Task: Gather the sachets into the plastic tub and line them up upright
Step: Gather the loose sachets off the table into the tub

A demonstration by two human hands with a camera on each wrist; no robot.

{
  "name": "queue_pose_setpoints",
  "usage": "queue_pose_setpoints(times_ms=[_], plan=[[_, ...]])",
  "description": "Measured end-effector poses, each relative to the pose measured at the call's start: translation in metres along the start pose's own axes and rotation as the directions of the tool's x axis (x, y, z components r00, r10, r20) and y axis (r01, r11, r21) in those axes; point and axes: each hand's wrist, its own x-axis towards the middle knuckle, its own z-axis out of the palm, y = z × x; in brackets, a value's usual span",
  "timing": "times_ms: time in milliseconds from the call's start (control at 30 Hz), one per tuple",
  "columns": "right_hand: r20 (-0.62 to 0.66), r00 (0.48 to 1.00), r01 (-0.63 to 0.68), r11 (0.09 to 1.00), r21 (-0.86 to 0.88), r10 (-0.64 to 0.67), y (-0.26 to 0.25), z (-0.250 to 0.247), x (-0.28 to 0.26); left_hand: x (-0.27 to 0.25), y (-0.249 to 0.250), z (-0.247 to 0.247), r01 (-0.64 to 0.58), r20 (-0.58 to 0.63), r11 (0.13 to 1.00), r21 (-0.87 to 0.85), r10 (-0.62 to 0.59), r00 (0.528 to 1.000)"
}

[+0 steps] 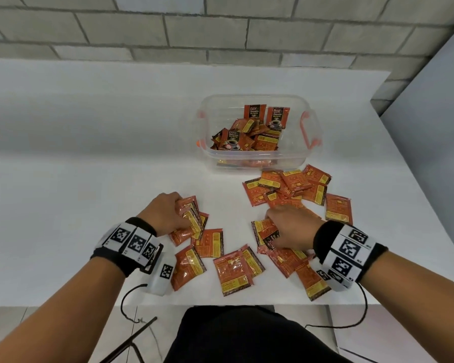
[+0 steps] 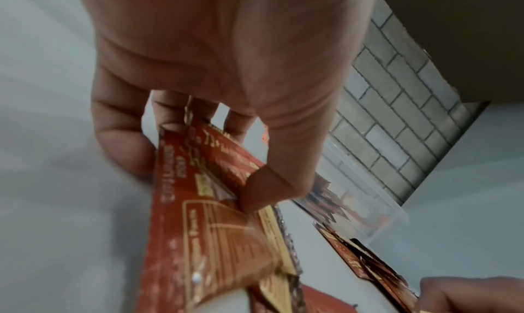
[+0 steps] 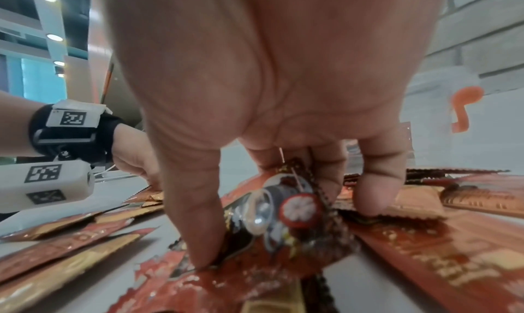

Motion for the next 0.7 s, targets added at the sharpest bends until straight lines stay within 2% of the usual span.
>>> queue_pose_setpoints(times_ms=[200,433,533,633,700], plan=[[-0.008,1.0,-0.014,0.992,0.129,0.015,0.005,-0.006,0.005,0.004,-0.001,0.001,0.041,-0.012,0.997,-0.068,-0.042,0.999],[-0.119,0.987,-0.063,0.936,0.347,0.11,0.016,-0.022,0.005,0.008,-0.002,-0.007,0.029,-0.024,0.99,-0.135,-0.033,0.999],[-0.226,0.963,-0.021,0.877,0.48,0.147,0.022,-0.026,0.005,0.007,-0.004,-0.011,0.011,-0.032,0.986,-0.164,-0.016,0.999],[-0.353,0.917,0.074,0.791,0.607,0.185,0.028,-0.028,0.003,0.004,-0.006,-0.015,-0.015,-0.035,0.979,-0.203,0.008,0.999],[-0.354,0.916,0.106,0.739,0.666,0.187,0.031,-0.029,-0.001,0.001,-0.007,-0.016,-0.032,0.002,0.979,-0.201,0.033,0.999]])
